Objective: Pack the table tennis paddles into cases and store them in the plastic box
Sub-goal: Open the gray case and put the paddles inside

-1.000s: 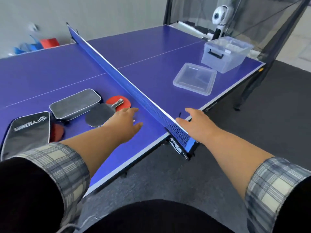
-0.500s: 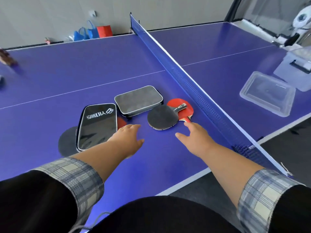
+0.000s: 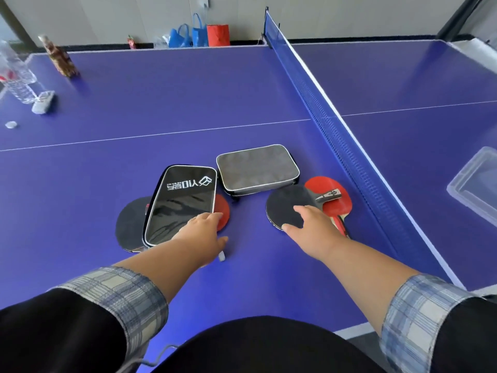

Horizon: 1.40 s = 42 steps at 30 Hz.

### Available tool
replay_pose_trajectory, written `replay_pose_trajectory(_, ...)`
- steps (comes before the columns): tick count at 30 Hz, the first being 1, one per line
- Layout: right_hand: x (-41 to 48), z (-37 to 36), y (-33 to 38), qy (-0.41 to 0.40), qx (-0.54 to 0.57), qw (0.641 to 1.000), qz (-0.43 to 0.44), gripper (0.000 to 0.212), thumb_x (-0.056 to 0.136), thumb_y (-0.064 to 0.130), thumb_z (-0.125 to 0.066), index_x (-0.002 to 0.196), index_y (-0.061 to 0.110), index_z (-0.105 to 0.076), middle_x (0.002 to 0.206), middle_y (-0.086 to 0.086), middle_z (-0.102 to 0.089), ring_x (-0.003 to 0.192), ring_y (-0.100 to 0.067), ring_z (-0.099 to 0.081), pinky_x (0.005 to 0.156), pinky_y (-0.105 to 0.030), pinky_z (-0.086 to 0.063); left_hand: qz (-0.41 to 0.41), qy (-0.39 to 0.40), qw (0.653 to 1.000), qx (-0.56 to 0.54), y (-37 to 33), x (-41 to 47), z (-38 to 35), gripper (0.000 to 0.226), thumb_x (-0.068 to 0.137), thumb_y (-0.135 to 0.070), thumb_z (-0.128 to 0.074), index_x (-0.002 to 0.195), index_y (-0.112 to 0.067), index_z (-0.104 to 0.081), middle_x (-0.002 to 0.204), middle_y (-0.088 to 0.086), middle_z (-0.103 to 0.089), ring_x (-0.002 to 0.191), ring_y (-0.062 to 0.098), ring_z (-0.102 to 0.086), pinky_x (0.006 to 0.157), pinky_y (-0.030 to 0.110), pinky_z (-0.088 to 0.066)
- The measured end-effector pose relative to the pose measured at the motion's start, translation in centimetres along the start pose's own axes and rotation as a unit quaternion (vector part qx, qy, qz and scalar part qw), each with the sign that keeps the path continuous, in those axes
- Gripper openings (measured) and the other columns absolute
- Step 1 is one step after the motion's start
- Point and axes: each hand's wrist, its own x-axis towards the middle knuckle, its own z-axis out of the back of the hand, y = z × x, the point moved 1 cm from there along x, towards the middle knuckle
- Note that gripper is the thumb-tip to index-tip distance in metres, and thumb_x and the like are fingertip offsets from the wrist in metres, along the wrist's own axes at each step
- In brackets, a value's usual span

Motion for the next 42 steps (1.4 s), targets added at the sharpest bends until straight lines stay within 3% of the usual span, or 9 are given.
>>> replay_pose_trajectory(6,6.2,1.2,-1.0,0.023,-0.012,1.0,0.011,0.067,0.094,0.044,-0.063,0.151,0.014,-0.042,0.157,-0.008,-0.039,0.145,-0.024,-0.034,0.118,-0.035,-0.027,0.045,-0.002,0.998,-0.035,-1.3,3.5,-0.1,0.068,0.094,-0.044,-0.056,0.153,-0.024,-0.03,0.155,0.001,-0.036,0.137,0.025,-0.04,0.105,0.039,-0.043)
replay_pose_trajectory(11,12.7,3.0,-1.9,-0.007,0.031,0.999,-0.009,0.059,0.095,0.04,-0.062,0.147,0.015,-0.048,0.145,-0.009,-0.053,0.132,-0.027,-0.05,0.11,-0.038,-0.039,0.081,-0.018,0.991,-0.105,-3.2,7.9,-0.5,0.065,0.096,-0.038,-0.054,0.153,-0.021,-0.029,0.152,0.007,-0.041,0.135,0.027,-0.043,0.108,0.039,-0.038)
replay_pose_trajectory(15,18.6,4.1,-2.9,-0.043,0.093,0.994,-0.047,0.046,0.097,0.032,-0.057,0.138,0.012,-0.056,0.138,-0.013,-0.059,0.123,-0.031,-0.055,0.093,-0.034,-0.042,0.12,-0.038,0.97,-0.207,-4.6,12.5,0.1,0.047,0.094,-0.032,-0.052,0.141,-0.027,-0.043,0.125,0.006,-0.059,0.108,0.025,-0.057,0.095,0.043,-0.049)
replay_pose_trajectory(21,27.0,3.7,-3.5,0.014,0.096,0.99,-0.107,0.06,0.099,0.037,-0.053,0.152,0.014,-0.038,0.152,-0.007,-0.046,0.131,-0.03,-0.049,0.097,-0.035,-0.038,0.208,-0.068,0.938,-0.269,-5.0,19.9,0.1,0.043,0.094,-0.029,-0.055,0.134,-0.015,-0.049,0.13,0.009,-0.056,0.114,0.028,-0.056,0.09,0.034,-0.043)
replay_pose_trajectory(24,28.9,1.9,-3.2,0.042,0.088,0.986,-0.137,0.041,0.094,0.031,-0.056,0.128,0.009,-0.053,0.127,-0.011,-0.061,0.098,-0.031,-0.056,0.075,-0.033,-0.043,0.26,-0.056,0.927,-0.264,-4.8,22.1,-1.0,0.046,0.092,-0.028,-0.06,0.132,-0.012,-0.045,0.128,0.012,-0.056,0.11,0.031,-0.057,0.086,0.035,-0.044)
replay_pose_trajectory(27,29.7,0.1,-3.2,0.029,0.096,0.985,-0.138,0.03,0.09,0.021,-0.055,0.117,0.007,-0.053,0.121,-0.013,-0.06,0.106,-0.039,-0.059,0.086,-0.048,-0.054,0.287,-0.069,0.928,-0.229,-4.7,23.1,-2.1,0.041,0.089,-0.022,-0.065,0.12,-0.01,-0.042,0.126,0.015,-0.055,0.107,0.035,-0.057,0.084,0.04,-0.046)
replay_pose_trajectory(35,28.9,1.5,-2.9,-0.049,0.214,0.966,-0.135,0.024,0.081,0.011,-0.046,0.1,0.015,-0.06,0.107,-0.011,-0.064,0.086,-0.037,-0.062,0.068,-0.046,-0.056,0.259,-0.118,0.922,-0.263,-5.6,22.0,-0.7,0.048,0.085,-0.016,-0.06,0.129,-0.011,-0.042,0.128,0.01,-0.052,0.109,0.033,-0.057,0.087,0.045,-0.052)
replay_pose_trajectory(38,26.9,2.5,-2.4,-0.087,0.261,0.953,-0.124,0.028,0.075,0.008,-0.041,0.091,0.021,-0.062,0.088,-0.003,-0.063,0.066,-0.026,-0.054,0.046,-0.028,-0.043,0.229,-0.123,0.925,-0.275,-6.0,20.5,0.6,0.046,0.085,-0.018,-0.06,0.127,-0.013,-0.042,0.126,0.01,-0.052,0.104,0.036,-0.06,0.086,0.049,-0.055)
replay_pose_trajectory(42,22.2,3.3,-1.3,-0.125,0.311,0.933,-0.132,0.035,0.077,0.008,-0.043,0.095,0.037,-0.052,0.082,0.01,-0.061,0.064,-0.015,-0.056,0.042,-0.022,-0.04,0.191,-0.139,0.926,-0.296,-5.9,17.3,2.3,0.051,0.083,-0.017,-0.06,0.131,-0.013,-0.042,0.124,0.009,-0.054,0.102,0.035,-0.062,0.085,0.047,-0.055)
